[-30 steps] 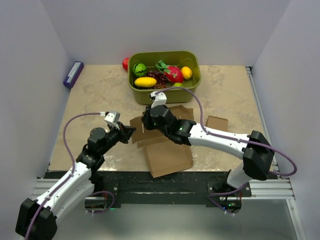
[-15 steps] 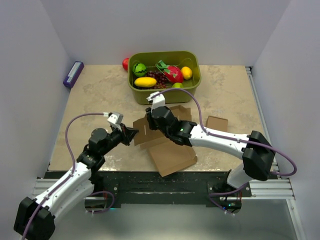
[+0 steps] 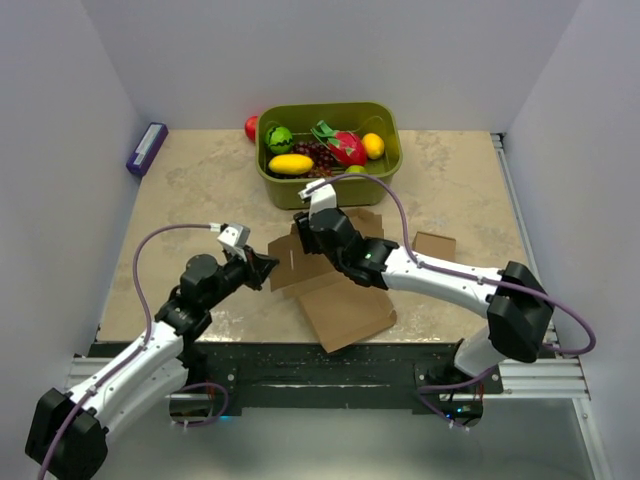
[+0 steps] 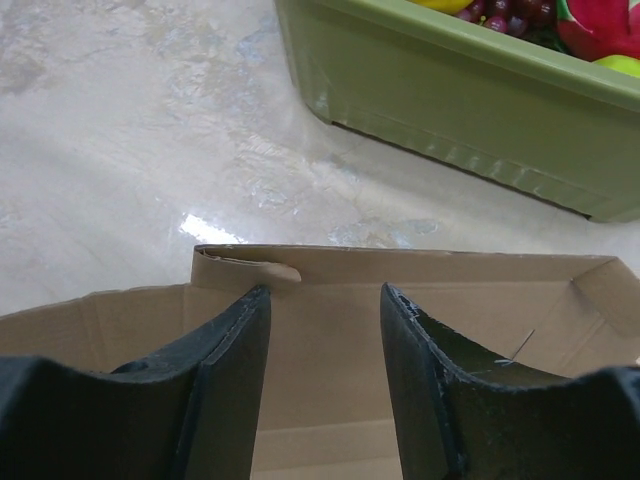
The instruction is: Fold the paper box
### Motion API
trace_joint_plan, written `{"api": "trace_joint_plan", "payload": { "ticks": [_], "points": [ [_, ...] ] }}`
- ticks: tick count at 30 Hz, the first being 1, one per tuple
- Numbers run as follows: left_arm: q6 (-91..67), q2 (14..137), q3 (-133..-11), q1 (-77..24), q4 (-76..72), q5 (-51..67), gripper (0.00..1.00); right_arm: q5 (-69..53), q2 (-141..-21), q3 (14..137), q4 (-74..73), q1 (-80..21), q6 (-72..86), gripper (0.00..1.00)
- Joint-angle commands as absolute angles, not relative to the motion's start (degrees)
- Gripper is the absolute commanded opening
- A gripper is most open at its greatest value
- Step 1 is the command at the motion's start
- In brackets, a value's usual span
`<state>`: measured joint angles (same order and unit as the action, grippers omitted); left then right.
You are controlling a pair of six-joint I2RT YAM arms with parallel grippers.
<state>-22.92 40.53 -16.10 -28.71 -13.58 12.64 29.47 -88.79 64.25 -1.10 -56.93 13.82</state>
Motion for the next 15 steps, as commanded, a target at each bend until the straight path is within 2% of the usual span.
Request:
{"api": "trace_joint_plan", "payload": {
  "ticks": [1,4,8,15],
  "points": [
    [-22.75,41.31,-21.61,-29.53,-9.85,6.01,0.0,28.66,-83.15,63.81,-2.36,-56.69,14.15,0.56],
    [-25.82,42.62,-23.46,-29.53,-7.47,1.51,0.0,25.41,-79.9,62.15,-3.95,-58.09,17.74,0.62],
    [-29.61,45.35,-24.87,-29.44,-7.47,2.02,0.0,22.94,-78.31,60.38,-6.24,-61.25,25.73,0.67],
    [-33.05,48.34,-25.31,-29.44,-8.97,3.6,0.0,22.06,-85.32,59.23,-5.36,-67.84,33.04,0.73]
  ]
}}
